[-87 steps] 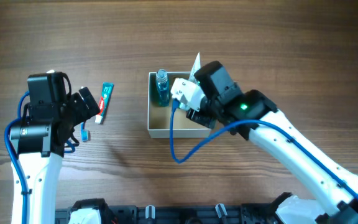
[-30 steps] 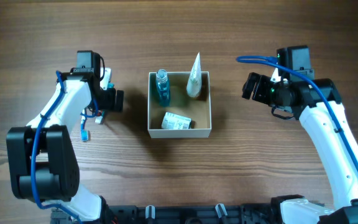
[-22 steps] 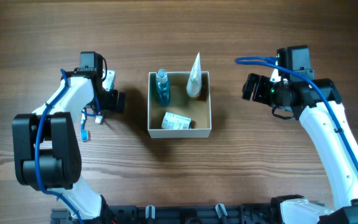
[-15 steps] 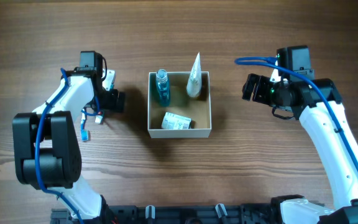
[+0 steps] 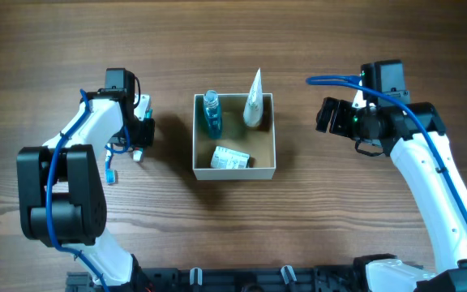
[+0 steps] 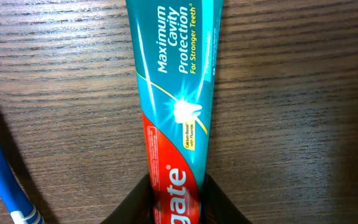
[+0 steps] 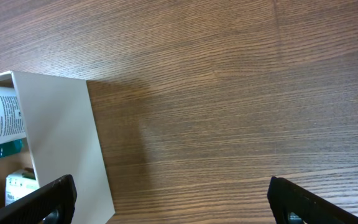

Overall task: Pack container
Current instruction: 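Grasp the Colgate toothpaste tube with the left gripper, then place the toothpaste tube into the box and release it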

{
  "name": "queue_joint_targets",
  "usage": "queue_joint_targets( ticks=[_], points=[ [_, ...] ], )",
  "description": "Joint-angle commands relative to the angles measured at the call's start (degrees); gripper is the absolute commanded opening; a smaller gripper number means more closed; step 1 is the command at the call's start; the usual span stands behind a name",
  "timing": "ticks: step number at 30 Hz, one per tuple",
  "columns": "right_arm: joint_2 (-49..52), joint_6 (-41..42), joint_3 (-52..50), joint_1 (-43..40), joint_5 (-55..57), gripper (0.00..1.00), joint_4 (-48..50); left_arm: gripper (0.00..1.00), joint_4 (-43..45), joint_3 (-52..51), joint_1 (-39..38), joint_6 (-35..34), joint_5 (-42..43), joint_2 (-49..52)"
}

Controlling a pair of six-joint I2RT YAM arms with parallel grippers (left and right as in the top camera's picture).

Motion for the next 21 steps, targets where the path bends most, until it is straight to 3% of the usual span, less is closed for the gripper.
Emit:
queue_joint_targets(
  ticks=[1, 4, 12, 15, 18, 21],
  points=[
    [0.5, -0.7, -0.3, -0.1, -0.3, 1.0, -0.1, 0.24, -0.2, -0.2, 0.0, -0.1, -0.3, 1.9],
    [0.5, -0.7, -0.3, -0.1, -0.3, 1.0, 0.0, 0.19, 0.0, -0.2, 0.0, -0.1, -0.3, 1.9],
    [0.5, -0.4, -0.3, -0.1, -0.3, 1.0, -0.3, 0.19, -2.7, 5.0, -0.7, -2.6, -0.3, -1.6],
    [0.5, 3.7, -0.3, -0.7, -0.3, 1.0, 0.0, 0.11, -7.1, 9.7, -2.5, -2.5, -0.4, -5.7],
    [0.5, 9.4, -0.3, -4.8, -3.1, 1.0, 0.3, 0.04, -10.4, 13.1, -4.9, -2.5, -0.4, -11.1],
    [0.5, 9.7, -0.3, -11.4, -9.7, 1.0, 0.9, 0.04, -10.8, 13.9, -8.6, 0.6, -0.3, -18.8]
  ],
)
